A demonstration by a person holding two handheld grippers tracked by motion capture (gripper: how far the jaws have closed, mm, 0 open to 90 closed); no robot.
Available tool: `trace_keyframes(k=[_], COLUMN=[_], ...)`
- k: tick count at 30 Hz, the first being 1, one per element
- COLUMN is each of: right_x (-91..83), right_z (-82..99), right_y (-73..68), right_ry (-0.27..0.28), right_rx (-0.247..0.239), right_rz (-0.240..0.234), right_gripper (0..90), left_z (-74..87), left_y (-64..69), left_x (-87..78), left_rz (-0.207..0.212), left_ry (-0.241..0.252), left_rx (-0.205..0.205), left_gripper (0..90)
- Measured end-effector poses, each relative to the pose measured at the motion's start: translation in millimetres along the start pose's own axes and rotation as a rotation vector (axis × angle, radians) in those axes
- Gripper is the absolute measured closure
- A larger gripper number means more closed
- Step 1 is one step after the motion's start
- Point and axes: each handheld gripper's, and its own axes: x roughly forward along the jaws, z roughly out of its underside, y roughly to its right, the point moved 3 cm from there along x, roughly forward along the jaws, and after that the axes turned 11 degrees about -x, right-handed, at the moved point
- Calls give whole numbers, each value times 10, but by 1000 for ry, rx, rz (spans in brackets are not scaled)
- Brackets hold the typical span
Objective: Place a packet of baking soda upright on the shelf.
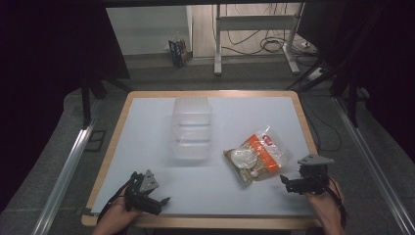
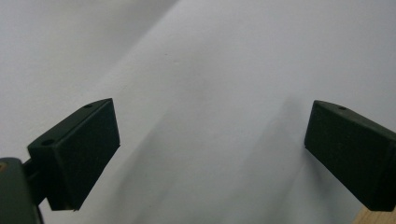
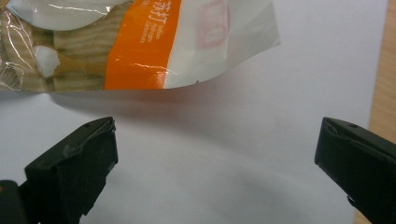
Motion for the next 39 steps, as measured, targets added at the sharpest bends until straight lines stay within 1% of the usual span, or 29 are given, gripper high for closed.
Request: trace_keyframes(k=[1,3,5,8,13,23,39], right_x=[0,28,24,-10,4,16,20], right_z=[0,32,53,56,72,73,21], right_y=[0,6,21,56,66,62,51], right_ry=[0,-17,-18,3,2,-1,4], right_rx=[0,5,11,18,24,17,0], right_rz=[0,-12,-17,-1,-8,-15,-7], right_gripper=[0,0,0,0,0,0,0], left_z=[0,1,0,0,1,0,1], left_y=[0,-2,0,3,-1,-1,4], left_x=[0,-3,1,-1,-4,-2,2], left_rz=[0,0,1,-1,1,3,4], left_ry=[0,2,-1,0,3,2,-1], left_rx=[0,-1,1,4,0,1,6], left_gripper=[33,34,33,33,33,33,35])
